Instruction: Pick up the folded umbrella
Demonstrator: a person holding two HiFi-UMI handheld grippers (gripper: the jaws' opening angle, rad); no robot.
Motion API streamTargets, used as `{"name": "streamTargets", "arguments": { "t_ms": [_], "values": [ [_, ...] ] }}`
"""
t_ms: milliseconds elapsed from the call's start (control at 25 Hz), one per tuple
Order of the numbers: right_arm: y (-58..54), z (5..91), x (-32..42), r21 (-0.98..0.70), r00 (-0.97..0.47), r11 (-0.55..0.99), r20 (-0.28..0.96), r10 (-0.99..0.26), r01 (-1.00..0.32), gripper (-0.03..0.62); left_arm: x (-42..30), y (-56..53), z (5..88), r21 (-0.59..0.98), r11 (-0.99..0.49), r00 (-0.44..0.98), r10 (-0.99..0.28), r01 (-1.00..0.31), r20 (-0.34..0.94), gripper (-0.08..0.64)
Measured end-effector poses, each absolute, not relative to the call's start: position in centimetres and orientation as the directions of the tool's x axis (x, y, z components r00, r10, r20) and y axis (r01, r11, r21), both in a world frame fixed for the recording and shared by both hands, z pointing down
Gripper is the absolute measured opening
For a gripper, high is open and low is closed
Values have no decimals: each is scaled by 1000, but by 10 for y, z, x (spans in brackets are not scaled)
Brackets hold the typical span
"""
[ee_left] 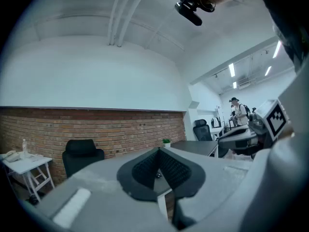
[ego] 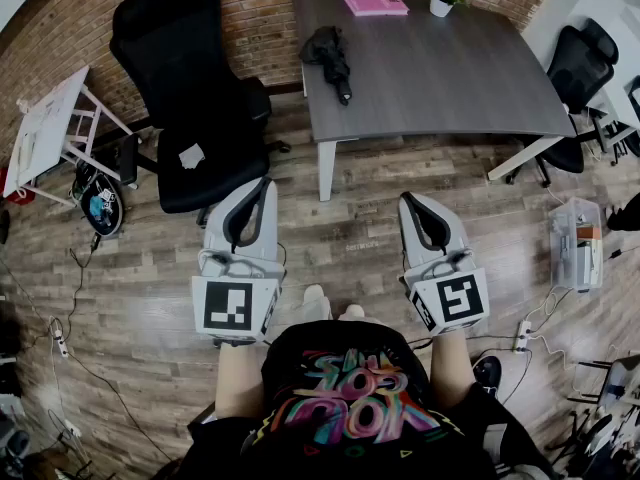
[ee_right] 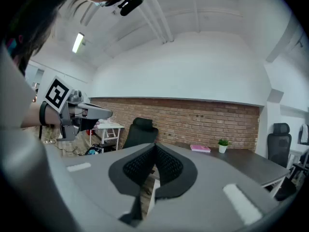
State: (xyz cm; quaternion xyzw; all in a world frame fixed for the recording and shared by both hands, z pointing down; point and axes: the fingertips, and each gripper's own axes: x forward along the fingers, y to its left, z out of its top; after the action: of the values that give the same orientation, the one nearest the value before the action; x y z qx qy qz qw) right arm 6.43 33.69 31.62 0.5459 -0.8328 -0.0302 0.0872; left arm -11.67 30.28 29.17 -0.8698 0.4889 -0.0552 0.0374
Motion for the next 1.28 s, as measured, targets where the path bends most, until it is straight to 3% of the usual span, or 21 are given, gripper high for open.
{"name": "streamTargets", "arguments": {
  "t_ms": [800,1280],
  "values": [
    [301,338,55,76,-324,335,124,-938,-939,-2,-137,261,309,-84,-524,520,-852,-848,64,2],
    [191,360,81,41,-365,376,158,-917,-926,-2,-108,154,323,-82,-507,500,-861,-858,93,2]
  ]
}}
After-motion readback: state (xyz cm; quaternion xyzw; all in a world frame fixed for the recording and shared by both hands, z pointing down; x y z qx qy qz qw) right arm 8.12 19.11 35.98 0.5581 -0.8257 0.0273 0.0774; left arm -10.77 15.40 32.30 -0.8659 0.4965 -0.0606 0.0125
